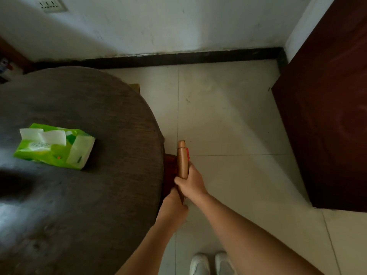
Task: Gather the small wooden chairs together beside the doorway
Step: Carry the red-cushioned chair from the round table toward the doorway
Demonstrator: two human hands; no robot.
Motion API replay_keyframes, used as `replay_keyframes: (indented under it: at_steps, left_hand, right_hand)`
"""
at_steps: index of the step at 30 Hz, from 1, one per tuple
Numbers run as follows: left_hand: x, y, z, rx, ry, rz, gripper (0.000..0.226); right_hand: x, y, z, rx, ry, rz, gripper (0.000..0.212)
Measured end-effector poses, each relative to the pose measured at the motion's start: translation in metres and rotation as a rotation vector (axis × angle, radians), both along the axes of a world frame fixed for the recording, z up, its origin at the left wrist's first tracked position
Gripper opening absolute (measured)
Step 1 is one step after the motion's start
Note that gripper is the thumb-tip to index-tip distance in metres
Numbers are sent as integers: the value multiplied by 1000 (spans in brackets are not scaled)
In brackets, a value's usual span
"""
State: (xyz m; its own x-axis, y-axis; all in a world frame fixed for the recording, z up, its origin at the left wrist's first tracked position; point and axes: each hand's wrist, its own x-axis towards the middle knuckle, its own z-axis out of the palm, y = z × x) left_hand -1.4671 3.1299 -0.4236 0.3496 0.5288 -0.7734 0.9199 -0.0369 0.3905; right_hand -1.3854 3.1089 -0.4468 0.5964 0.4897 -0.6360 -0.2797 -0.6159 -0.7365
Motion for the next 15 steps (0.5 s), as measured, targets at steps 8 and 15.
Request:
replay_keyframes:
  at_steps: [8,15]
  left_hand:
    - [3,-50,34,66,-68,-249,32]
    - [41,-151,70,71,-138,-507,34]
  right_hand:
    - [12,-68,36,12,-71,-28,59]
    - [49,-187,68,-79,-155,-135,44]
